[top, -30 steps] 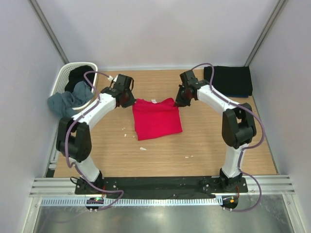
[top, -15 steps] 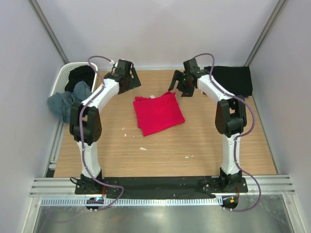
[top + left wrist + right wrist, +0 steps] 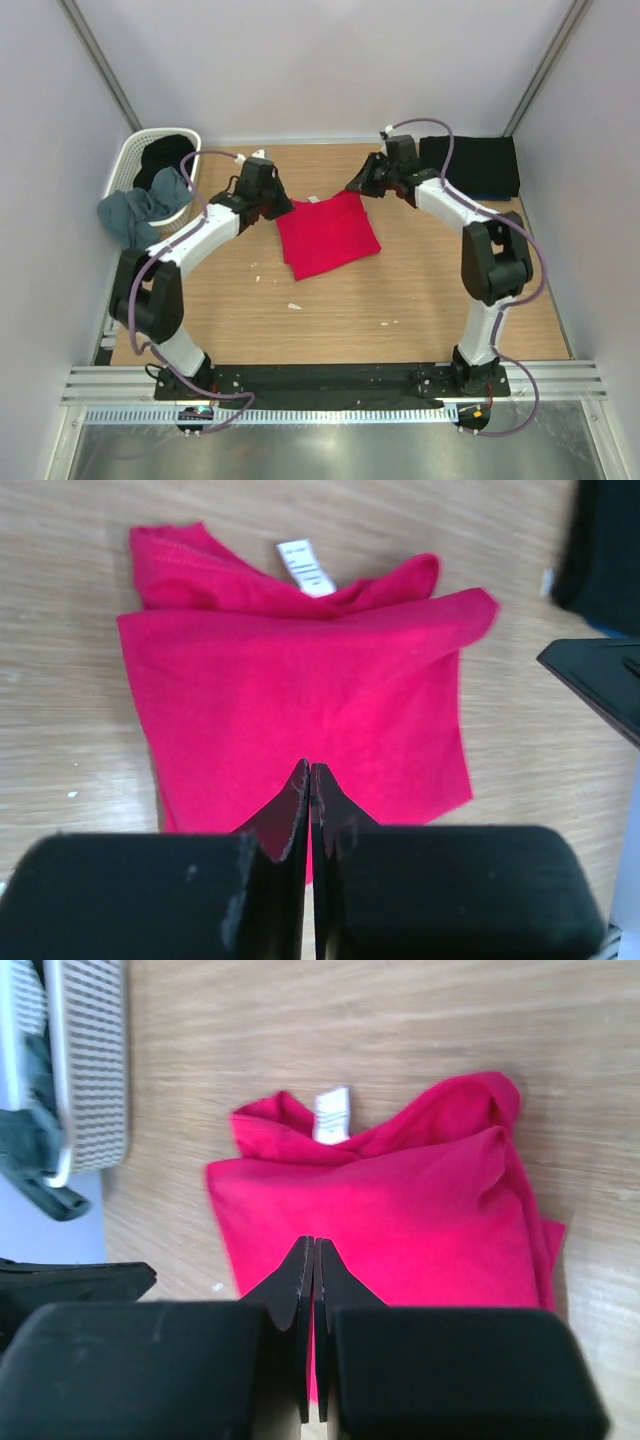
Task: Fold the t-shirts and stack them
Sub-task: Fold the tshirt
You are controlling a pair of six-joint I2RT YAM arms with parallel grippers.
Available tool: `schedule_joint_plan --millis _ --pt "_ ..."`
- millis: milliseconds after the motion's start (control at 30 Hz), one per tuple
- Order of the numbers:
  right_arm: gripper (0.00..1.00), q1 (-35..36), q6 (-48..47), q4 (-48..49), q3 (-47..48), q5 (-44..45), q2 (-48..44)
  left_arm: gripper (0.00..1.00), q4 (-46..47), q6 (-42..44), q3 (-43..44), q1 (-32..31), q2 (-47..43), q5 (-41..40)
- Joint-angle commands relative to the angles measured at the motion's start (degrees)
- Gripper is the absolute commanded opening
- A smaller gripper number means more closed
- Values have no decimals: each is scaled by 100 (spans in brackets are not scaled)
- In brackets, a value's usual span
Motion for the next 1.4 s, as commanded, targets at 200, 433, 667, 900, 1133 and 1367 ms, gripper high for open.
schedule_joint_plan --millis 200,433,667,900,1133,1367 --pt "2 13 -374 562 1109 383 1721 0 1003 -217 534 282 1953 -513" --pt "1 -110 -814 569 1605 1000 2382 0 854 -217 939 511 2634 -574" --pt "1 -127 -894 932 1163 429 2215 0 538 440 1527 520 2976 -575" --pt "2 31 -182 1843 -750 551 784 0 -1008 1153 3663 520 3978 -821" --pt "28 31 -410 1196 -1009 402 -403 15 -1387 1760 4016 529 3242 -434" --pt "100 109 257 52 -1041 1060 -843 96 -1396 1734 3331 537 1967 -750"
